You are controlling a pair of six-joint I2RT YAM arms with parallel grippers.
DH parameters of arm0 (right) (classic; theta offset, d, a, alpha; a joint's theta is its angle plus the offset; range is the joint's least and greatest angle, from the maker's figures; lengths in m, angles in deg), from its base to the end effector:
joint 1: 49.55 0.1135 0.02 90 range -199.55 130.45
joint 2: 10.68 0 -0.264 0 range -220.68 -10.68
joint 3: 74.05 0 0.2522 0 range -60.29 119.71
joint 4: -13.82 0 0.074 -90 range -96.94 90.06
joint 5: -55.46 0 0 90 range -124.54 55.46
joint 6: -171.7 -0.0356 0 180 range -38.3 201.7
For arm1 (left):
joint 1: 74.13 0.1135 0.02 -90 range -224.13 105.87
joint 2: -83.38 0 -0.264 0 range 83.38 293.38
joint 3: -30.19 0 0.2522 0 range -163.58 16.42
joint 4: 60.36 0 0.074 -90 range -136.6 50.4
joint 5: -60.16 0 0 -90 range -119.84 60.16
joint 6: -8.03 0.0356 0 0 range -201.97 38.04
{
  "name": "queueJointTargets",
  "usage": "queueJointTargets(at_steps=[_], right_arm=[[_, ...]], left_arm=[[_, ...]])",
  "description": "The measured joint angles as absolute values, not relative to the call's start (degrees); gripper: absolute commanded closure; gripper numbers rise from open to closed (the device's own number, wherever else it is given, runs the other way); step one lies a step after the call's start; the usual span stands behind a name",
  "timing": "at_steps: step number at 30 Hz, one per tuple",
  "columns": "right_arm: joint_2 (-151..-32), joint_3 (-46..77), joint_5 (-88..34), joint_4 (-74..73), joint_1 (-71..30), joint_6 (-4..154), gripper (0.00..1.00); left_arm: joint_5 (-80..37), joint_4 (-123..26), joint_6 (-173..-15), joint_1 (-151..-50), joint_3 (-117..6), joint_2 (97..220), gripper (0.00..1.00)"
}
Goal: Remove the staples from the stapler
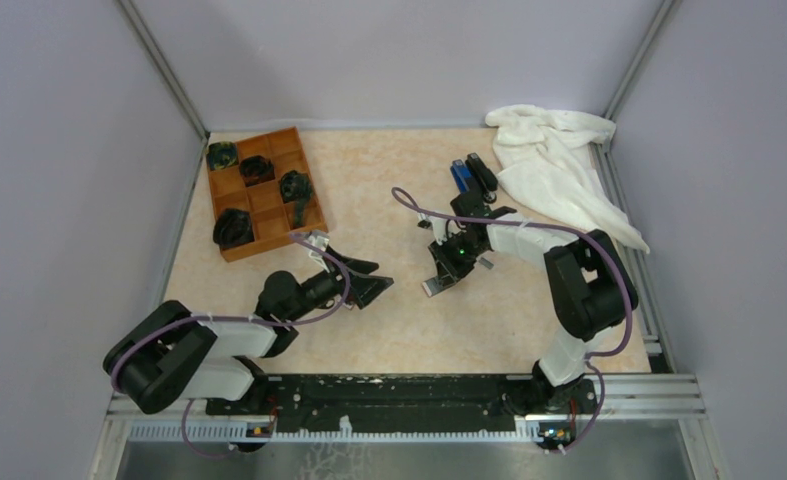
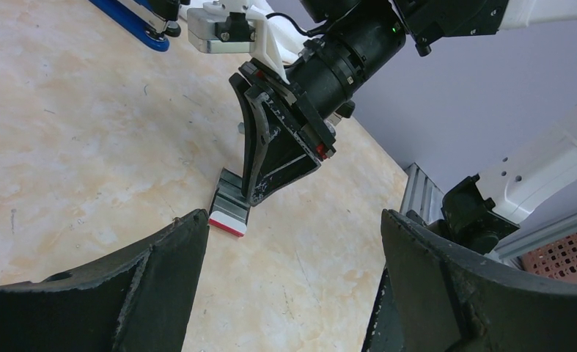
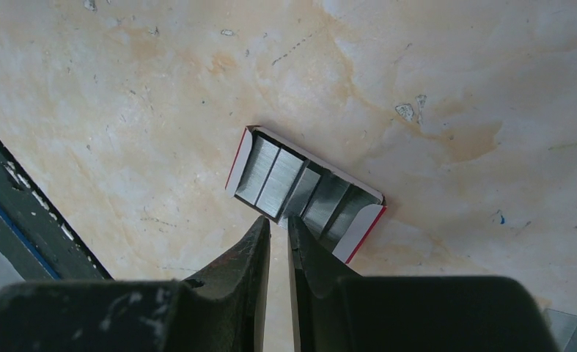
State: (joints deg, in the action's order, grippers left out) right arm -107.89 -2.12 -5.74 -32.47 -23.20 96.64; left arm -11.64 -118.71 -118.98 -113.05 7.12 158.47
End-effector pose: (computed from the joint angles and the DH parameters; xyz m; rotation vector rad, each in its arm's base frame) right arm 0.2742 0.1549 0.1679 -1.0877 2.5588 0.7545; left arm 0.1598 -0.1434 0.1817 0.3095 1.5774 -1.2872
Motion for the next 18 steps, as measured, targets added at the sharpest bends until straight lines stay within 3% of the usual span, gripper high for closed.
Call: queueJointTargets(at_steps=[18], right_arm=[[-107.9, -2.1, -3.4, -32.3, -23.0, 96.6, 0.84]], left_arm=[[-11.6, -120.0, -119.7, -113.0, 7.1, 159.4, 0.08]])
